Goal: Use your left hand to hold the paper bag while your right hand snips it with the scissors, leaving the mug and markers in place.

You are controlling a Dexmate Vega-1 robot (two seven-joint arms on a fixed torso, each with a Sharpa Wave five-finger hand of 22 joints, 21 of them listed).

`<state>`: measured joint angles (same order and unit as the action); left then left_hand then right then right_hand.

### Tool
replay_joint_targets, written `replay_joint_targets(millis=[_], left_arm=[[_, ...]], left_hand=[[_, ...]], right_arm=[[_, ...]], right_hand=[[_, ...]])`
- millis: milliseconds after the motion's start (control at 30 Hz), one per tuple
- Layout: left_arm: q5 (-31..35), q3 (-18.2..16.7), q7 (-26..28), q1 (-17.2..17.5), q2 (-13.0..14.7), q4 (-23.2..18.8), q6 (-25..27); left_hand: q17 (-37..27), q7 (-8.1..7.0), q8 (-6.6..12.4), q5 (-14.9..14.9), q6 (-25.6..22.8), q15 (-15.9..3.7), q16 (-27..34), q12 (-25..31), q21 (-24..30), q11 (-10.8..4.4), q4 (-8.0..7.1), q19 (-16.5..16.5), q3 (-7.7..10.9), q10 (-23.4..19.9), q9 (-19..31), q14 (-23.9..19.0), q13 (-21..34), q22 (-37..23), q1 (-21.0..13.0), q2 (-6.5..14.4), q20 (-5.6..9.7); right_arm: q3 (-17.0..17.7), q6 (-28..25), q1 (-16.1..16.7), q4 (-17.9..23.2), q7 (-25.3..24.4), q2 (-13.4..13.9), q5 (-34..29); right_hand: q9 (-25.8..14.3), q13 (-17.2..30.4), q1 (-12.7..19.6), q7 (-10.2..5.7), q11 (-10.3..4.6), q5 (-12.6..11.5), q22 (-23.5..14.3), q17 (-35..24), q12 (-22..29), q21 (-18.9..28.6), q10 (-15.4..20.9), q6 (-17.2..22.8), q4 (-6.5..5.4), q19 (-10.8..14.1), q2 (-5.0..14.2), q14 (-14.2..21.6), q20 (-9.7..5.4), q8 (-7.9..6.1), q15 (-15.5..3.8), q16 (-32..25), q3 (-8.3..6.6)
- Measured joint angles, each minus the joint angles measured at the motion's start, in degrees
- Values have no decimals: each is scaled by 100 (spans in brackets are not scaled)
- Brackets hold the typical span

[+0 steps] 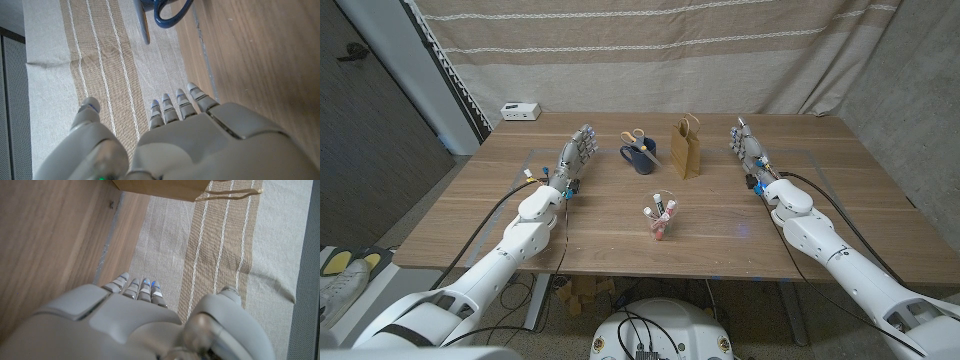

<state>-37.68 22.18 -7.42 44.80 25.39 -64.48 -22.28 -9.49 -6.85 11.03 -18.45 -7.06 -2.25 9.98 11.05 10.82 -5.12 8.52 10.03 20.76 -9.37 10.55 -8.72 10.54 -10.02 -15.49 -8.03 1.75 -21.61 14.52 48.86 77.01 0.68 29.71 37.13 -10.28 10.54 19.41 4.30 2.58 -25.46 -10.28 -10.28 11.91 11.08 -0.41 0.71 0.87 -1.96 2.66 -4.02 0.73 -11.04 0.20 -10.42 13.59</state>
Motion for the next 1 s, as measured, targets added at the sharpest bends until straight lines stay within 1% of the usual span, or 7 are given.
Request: replay_joint_targets(millis=[433,533,667,767,933,967,1000], left_arm=[[161,17,50,63,82,-127,-163],[173,18,56,87,87,-167,-194],[257,23,149,171,165,-337,-202],[321,24,232,189,184,-376,-195],[477,24,385,189,184,-376,-170],[514,48,414,315,314,-661,-170],[577,57,471,336,336,-709,-170]], left_hand=[[-26,-30,44,0,-195,0,0,20,65,105,0,186,0,-60,-1,0,-1,1,-76,-16,42],[-26,-26,68,0,-201,0,0,23,65,105,0,205,0,-60,-1,0,-1,0,-87,-4,61],[-26,-31,85,0,-257,1,0,23,65,121,0,267,0,-76,-1,0,-1,1,-129,38,61],[-26,-33,106,0,-320,1,22,23,65,142,17,291,17,-97,-1,0,-1,1,-177,35,37],[-26,-82,128,-24,-475,9,54,84,110,150,63,401,114,-259,-1,-74,-1,1,-386,174,54],[-26,-92,128,-45,-507,1,67,92,110,128,74,410,137,-283,-1,-84,-1,1,-438,223,62],[-26,-103,128,-54,-533,1,67,106,110,115,94,409,157,-295,-1,-83,-1,1,-505,235,61]], right_arm=[[-35,-152,61,259,-162,58,-60],[-37,-167,92,336,-203,70,-81],[-41,-188,147,441,-336,83,-154],[-49,-198,182,546,-359,118,-170],[-62,-198,218,671,-359,164,-170],[-63,-343,225,691,-453,172,-213],[-64,-368,240,720,-464,185,-215]], right_hand=[[0,-1,25,8,-1,0,0,0,0,0,0,-10,1,0,25,1,0,0,0,0,0],[0,-1,29,49,-1,0,1,1,0,0,0,-240,23,0,30,1,0,67,0,0,23],[1,26,30,60,-22,-44,1,1,182,0,392,-262,46,44,30,68,43,22,-67,-34,45],[1,27,30,71,-36,-44,1,1,165,0,392,-213,47,53,30,85,52,22,-83,-44,47],[1,27,60,71,-23,-44,1,1,157,0,325,-213,47,53,61,62,52,22,-61,-44,47],[1,27,60,70,-23,-44,1,1,157,0,325,-213,47,53,61,62,52,22,-61,-44,47],[1,27,60,70,-23,-44,1,1,157,0,325,-213,47,53,61,62,52,22,-61,-44,47]])
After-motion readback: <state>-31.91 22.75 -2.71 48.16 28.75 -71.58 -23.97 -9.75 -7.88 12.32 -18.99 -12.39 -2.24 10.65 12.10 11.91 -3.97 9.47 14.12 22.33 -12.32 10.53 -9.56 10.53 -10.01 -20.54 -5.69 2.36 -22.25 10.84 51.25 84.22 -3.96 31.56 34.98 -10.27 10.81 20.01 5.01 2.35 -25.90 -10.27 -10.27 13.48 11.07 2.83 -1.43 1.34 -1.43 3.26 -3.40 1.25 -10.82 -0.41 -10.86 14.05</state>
